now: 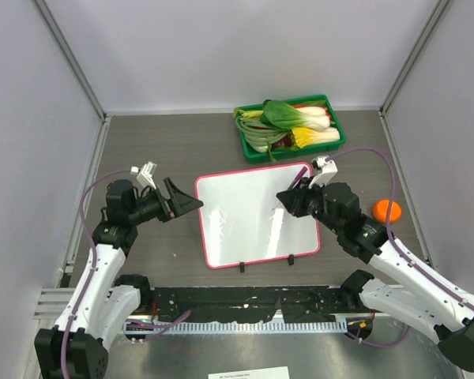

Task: Write a sentence on the whiteboard
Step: Hold the whiteboard at the corner of the board.

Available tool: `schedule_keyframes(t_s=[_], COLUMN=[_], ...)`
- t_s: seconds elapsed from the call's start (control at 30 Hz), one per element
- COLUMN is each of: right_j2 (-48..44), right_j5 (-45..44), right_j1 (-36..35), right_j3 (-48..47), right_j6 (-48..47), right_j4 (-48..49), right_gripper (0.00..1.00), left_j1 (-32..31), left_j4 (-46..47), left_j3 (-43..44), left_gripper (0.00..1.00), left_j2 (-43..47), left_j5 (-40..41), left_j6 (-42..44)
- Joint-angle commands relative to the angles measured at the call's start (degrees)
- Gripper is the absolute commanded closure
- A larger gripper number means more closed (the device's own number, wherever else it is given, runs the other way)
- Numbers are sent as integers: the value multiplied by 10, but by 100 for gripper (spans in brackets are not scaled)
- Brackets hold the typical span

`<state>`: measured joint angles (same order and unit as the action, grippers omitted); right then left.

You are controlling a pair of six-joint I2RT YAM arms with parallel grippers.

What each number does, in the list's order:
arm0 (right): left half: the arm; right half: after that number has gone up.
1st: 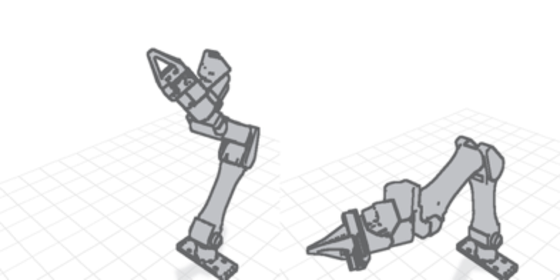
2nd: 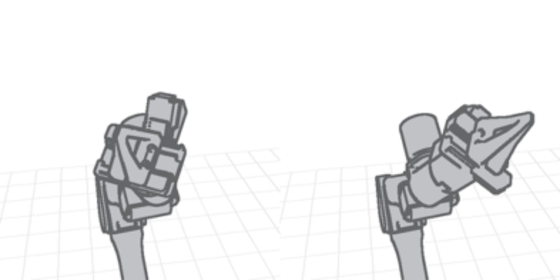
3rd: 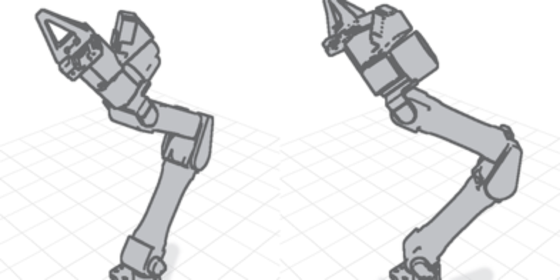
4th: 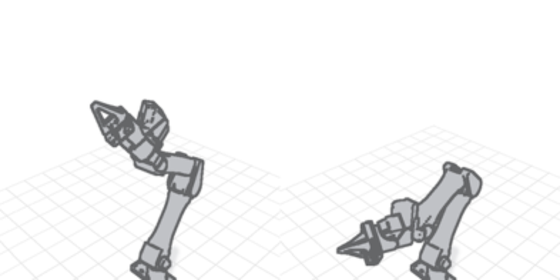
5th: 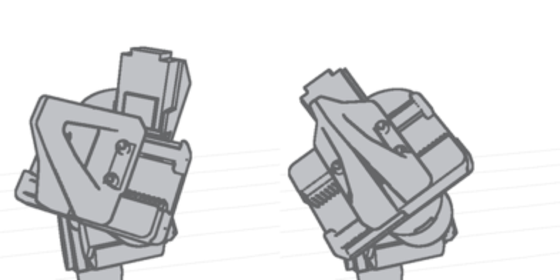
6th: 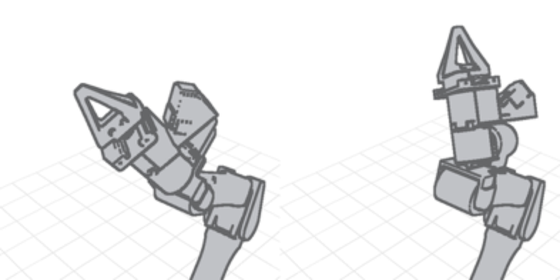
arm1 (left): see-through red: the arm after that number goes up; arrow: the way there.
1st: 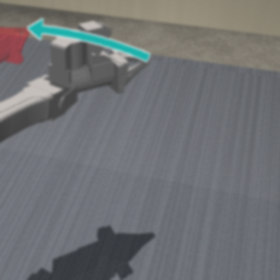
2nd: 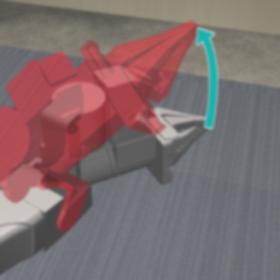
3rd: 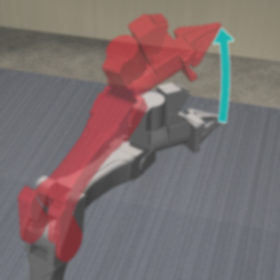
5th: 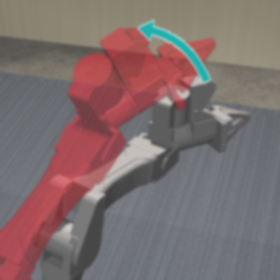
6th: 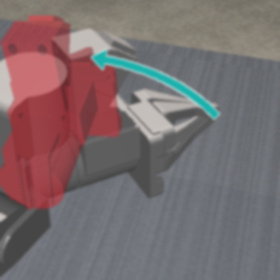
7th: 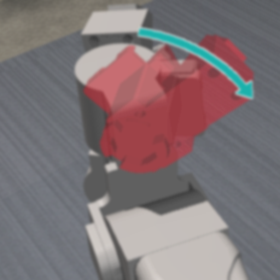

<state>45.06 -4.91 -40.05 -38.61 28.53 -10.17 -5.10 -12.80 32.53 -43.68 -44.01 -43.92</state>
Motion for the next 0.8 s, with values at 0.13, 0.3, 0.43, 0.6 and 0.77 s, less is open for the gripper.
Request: schedule_keyframes(t_s=[0.13, 0.3, 0.43, 0.6, 0.77], right_j2=[65, 68, 60, 36, -1], right_j5=[118, 147, 175, 186, 141], right_j1=[44, 44, 44, 44, 45], right_j3=[-92, -90, -61, -3, 19], right_j6=[-21, -30, -23, 6, -7], right_j4=[67, 95, 122, 147, 143], right_gripper=[99, 99, 99, 100, 99], left_j1=[4, 4, 4, 4, 4], left_j4=[23, 99, 177, 184, 189], left_j3=[11, -26, -61, -68, -77], left_gripper=[4, 5, 5, 5, 5], left_j2=[-61, -65, -54, -70, -64], left_j5=[21, 20, 56, 65, 64], left_j6=[41, 4, -16, -19, -26])
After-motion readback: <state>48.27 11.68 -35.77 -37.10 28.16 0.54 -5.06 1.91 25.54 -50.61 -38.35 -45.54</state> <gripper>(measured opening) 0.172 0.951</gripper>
